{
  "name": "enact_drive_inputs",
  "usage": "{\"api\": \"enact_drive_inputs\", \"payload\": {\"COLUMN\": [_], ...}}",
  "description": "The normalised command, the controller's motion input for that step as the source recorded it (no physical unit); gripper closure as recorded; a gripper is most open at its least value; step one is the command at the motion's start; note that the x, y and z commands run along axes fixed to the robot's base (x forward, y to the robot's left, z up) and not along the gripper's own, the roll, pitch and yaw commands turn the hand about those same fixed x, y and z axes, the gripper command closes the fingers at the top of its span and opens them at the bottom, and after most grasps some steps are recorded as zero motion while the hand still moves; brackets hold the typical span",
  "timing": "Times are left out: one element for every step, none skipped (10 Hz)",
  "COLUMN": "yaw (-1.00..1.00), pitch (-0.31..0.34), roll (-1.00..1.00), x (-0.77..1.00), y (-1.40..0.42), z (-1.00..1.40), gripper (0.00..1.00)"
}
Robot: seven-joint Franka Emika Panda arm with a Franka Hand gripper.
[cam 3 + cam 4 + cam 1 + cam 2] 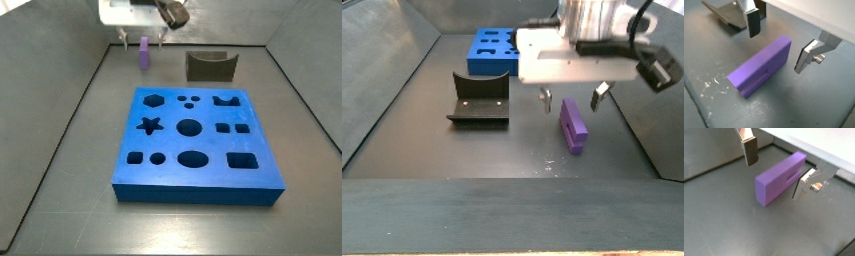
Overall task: Pick up the double-square object. Move up. Rotate the double-square object. Place the double-square object on the fixture. Regrasp the double-square object. Move to above the board. Insert the double-square object.
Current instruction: Rotate the double-square object.
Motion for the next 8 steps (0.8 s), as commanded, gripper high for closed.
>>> {"api": "enact_drive_inputs", "payload": {"yaw": [-0.02,-0.02,-0.02,-0.03,-0.03,1.0,1.0,1.0], "pitch": [0.066,0.063,0.056,0.056,0.056,0.0,0.0,-0.001], "roll": [0.02,0.03,0.04,0.05,0.06,0.0,0.0,0.0], "x": [-0.03,-0.04,-0.04,-0.04,-0.04,0.0,0.0,0.03], "y": [0.01,0.01,0.01,0.02,0.02,0.0,-0.01,-0.01], "z": [1.0,1.0,0.89,0.75,0.56,0.0,-0.19,-0.26], "gripper": [0.0,0.0,0.0,0.0,0.0,0.0,0.0,0.0]}}
